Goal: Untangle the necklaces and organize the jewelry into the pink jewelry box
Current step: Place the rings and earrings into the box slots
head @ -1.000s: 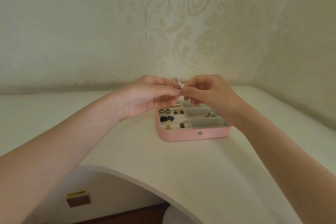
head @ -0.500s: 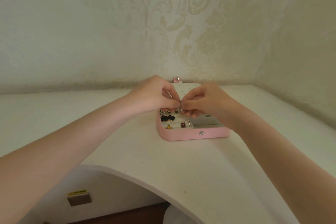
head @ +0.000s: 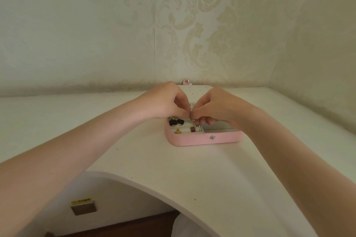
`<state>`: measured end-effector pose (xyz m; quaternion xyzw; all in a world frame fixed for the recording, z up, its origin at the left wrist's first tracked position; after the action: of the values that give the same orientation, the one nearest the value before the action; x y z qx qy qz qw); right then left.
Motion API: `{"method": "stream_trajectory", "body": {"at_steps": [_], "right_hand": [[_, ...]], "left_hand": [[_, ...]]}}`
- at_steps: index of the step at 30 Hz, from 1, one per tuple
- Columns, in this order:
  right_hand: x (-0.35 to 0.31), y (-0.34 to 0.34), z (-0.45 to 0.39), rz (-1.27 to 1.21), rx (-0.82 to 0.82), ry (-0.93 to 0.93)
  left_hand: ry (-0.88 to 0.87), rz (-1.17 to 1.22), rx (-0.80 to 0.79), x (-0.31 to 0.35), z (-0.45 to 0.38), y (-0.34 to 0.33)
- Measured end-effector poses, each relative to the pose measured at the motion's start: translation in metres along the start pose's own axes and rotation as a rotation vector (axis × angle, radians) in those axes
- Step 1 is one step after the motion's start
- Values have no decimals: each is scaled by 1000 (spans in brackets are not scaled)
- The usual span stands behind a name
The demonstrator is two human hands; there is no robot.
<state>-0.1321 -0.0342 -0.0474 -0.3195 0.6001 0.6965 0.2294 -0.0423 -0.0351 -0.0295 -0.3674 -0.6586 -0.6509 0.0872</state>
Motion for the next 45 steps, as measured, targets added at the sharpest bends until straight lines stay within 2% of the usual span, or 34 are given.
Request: {"method": "stream_trajectory", "body": {"at_steps": [5, 9, 12, 15, 20, 28, 36, 40, 45], "right_hand": [[-9, -6, 0, 210, -62, -35], [-13, -7, -3, 327, -77, -62], [-11, -9, -6, 320, -66, -67], [-8, -10, -8, 287, -56, -57], [-5, -9, -9, 332, -87, -72], [-3, -7, -15, 305, -143, -73], [-2, -13, -17, 277, -248, -95], [-1, -17, -18, 258, -313, -109], [-3, -19, -20, 291, -351, -107]], "left_hand": [[8, -17, -14, -3, 0, -3], [16, 56, 72, -10, -2, 13], [-5, 97, 79, -14, 4, 20], [-34, 39, 5, -14, 13, 9], [-66, -3, 12, -11, 11, 5], [-81, 55, 196, -13, 7, 35], [-134, 33, 160, -3, 11, 26], [-214, -101, 36, 9, 17, 6], [-256, -174, -39, 10, 18, -4]]}}
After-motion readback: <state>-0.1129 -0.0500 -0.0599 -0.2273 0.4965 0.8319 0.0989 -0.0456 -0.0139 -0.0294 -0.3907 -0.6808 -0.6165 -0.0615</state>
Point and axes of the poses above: each hand's wrist, its own z-axis away from the middle knuckle, its own y-axis out of the back of the hand, x = y × z, the point moved 10 cm from there along -z, towards the middle knuckle, and after that the axes turned 3 degrees about x, right-handed, at the moved point
